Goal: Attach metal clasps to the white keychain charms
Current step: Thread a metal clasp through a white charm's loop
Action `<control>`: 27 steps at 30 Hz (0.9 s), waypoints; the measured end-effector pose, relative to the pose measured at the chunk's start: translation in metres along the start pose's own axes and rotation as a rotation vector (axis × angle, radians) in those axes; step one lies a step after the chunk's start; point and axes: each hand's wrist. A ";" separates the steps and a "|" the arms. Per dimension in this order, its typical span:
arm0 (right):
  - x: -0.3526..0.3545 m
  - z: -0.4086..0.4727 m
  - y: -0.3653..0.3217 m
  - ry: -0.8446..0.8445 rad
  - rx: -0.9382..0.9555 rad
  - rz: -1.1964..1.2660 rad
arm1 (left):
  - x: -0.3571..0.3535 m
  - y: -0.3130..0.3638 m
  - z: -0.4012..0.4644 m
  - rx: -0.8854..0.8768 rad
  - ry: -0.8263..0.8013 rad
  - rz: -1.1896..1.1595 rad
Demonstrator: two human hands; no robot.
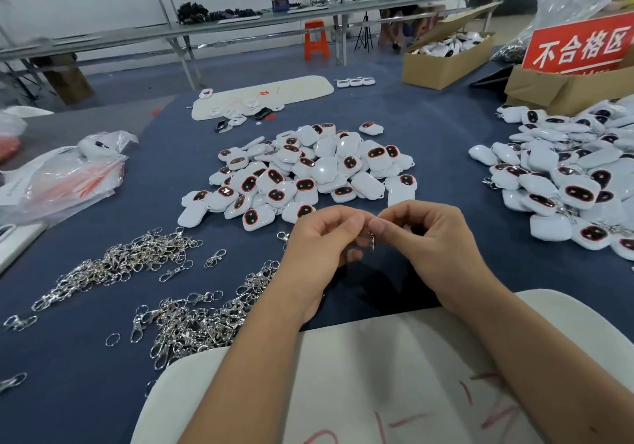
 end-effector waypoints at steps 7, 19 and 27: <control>0.005 0.002 -0.001 -0.111 -0.026 0.048 | 0.003 -0.004 0.002 -0.019 0.020 -0.020; 0.005 0.002 -0.005 -0.154 -0.051 0.057 | 0.003 -0.002 0.003 0.014 -0.008 -0.056; 0.006 0.001 -0.005 -0.131 0.009 0.018 | -0.004 -0.004 0.001 -0.090 0.052 0.105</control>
Point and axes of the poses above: each hand's wrist, its own z-axis towards the middle knuckle, its own x-axis out of the back of the hand, y = z × x, and after that the axes turned 1 degree about y, right-handed
